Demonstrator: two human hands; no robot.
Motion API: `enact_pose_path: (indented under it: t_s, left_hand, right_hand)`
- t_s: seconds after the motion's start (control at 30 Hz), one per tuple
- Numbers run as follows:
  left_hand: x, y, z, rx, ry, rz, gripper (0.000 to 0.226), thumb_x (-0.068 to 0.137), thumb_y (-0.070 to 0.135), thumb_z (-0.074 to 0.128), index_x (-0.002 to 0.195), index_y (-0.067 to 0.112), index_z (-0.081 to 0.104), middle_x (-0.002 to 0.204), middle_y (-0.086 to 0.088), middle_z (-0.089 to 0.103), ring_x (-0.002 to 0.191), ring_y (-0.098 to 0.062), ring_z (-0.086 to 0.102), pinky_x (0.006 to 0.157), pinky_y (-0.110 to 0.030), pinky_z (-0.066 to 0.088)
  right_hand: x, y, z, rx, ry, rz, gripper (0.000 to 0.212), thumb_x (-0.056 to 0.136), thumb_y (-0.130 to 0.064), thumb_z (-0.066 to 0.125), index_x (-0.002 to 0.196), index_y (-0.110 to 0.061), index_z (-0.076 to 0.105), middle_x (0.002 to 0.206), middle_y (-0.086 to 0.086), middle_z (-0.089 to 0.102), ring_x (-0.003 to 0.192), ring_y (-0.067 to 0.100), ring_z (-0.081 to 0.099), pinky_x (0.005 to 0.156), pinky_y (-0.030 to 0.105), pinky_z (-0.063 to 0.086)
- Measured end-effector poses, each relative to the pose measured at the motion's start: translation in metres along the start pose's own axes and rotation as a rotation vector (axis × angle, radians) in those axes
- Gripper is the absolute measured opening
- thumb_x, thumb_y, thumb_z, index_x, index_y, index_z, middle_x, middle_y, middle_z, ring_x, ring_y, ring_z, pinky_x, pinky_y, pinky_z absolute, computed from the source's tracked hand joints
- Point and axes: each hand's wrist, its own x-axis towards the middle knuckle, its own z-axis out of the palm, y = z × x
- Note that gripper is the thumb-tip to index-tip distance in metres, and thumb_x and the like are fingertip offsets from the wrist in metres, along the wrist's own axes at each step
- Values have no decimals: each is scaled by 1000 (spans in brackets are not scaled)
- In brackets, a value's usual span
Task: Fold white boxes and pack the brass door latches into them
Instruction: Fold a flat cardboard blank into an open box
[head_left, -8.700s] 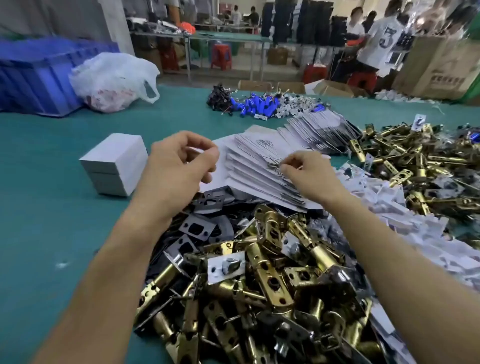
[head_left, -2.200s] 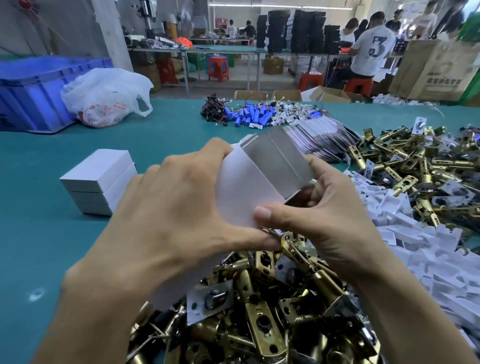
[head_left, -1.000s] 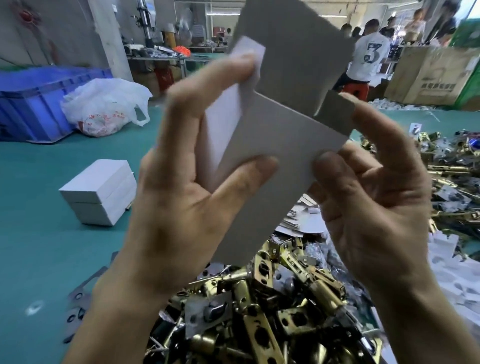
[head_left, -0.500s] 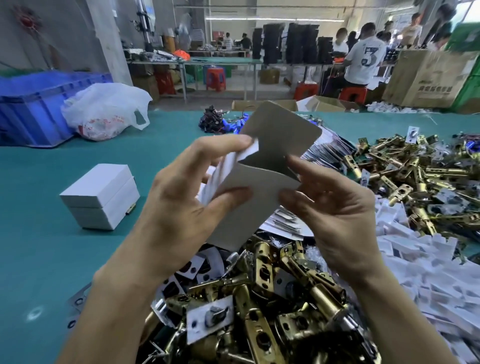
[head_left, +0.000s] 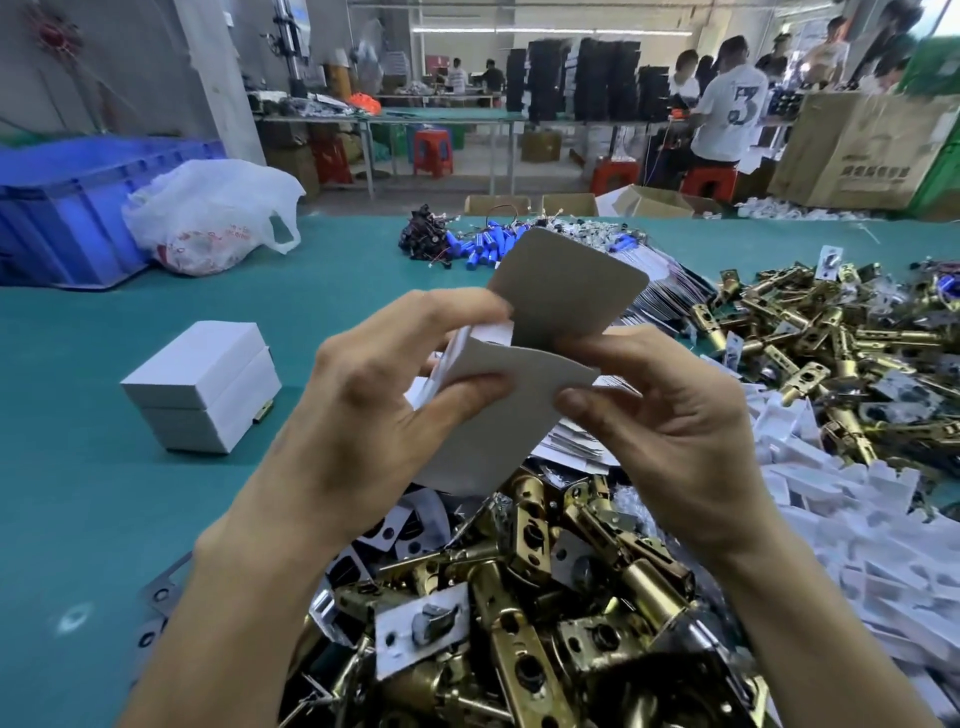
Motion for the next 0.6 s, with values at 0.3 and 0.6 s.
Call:
enact_pose_path:
  t_s: [0.3, 0.6]
  left_hand:
    - [-1, -5, 2, -21, -34, -29, 30, 89, 35, 74, 117, 25, 67, 114, 19, 67, 103, 2, 65, 86, -36, 57]
    - [-1, 4, 4, -130, -80, -102, 31, 83, 39, 75, 113, 36, 65, 107, 24, 70, 102, 3, 66, 86, -16, 49]
  right_hand:
    - [0, -12, 3, 70, 17, -16, 15, 91, -17, 65, 104, -23, 60, 106, -5, 68, 85, 6, 66, 71, 21, 54]
    - [3, -19, -6, 94, 17, 37, 22, 81, -20, 75, 101, -13, 71, 95, 5, 74, 87, 24, 71, 80, 38, 60]
